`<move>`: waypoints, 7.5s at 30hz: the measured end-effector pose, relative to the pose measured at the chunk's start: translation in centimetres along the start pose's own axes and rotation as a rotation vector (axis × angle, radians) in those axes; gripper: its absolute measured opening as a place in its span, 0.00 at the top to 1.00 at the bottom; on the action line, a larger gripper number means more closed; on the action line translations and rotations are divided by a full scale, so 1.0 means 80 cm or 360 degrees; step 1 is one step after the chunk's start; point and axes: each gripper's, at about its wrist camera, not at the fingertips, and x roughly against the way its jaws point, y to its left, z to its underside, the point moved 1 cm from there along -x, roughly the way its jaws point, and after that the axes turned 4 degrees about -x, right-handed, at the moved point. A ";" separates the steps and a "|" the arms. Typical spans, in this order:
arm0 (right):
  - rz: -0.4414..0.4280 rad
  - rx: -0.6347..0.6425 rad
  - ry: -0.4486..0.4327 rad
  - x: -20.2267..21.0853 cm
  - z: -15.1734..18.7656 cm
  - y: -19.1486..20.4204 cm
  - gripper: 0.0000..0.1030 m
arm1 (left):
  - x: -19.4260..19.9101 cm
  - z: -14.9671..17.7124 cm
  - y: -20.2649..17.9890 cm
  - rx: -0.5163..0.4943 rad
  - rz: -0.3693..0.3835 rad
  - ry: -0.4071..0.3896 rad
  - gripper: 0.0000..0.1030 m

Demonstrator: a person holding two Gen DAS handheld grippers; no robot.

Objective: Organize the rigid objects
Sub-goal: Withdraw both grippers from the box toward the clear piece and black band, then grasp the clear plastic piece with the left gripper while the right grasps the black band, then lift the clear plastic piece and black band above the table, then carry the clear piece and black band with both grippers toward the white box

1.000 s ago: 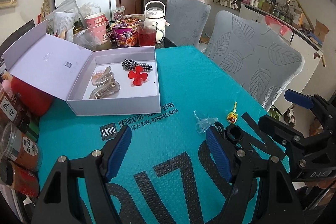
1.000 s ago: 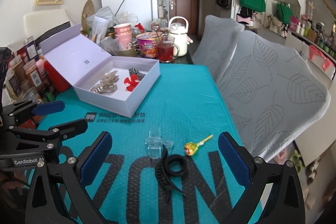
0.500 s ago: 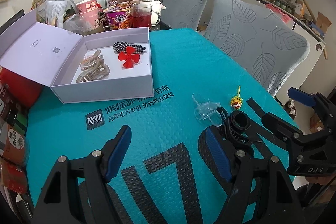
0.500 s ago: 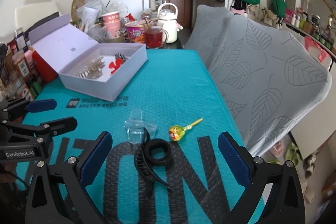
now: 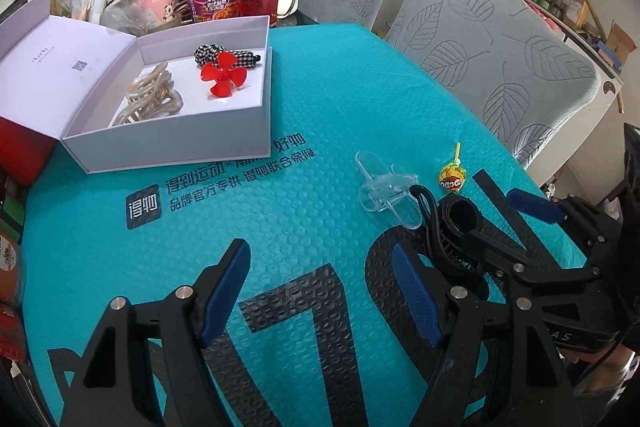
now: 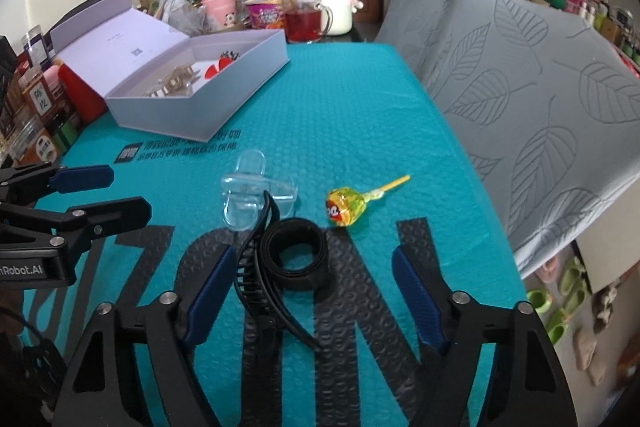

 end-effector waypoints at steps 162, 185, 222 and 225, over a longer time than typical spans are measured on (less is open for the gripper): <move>-0.0181 -0.0047 0.0056 -0.017 0.012 0.044 0.61 | -0.031 0.043 0.030 -0.0077 0.0110 -0.0080 0.48; -0.0346 0.0131 0.0050 -0.009 0.019 0.135 0.61 | 0.060 0.080 0.091 0.0067 -0.0067 -0.0196 0.48; -0.0510 0.0406 -0.0130 0.027 -0.088 0.242 0.61 | 0.151 0.003 0.173 0.0122 -0.0260 -0.0480 0.48; -0.0528 0.0420 -0.0144 0.028 -0.106 0.242 0.61 | 0.153 -0.011 0.176 0.0121 -0.0257 -0.0509 0.48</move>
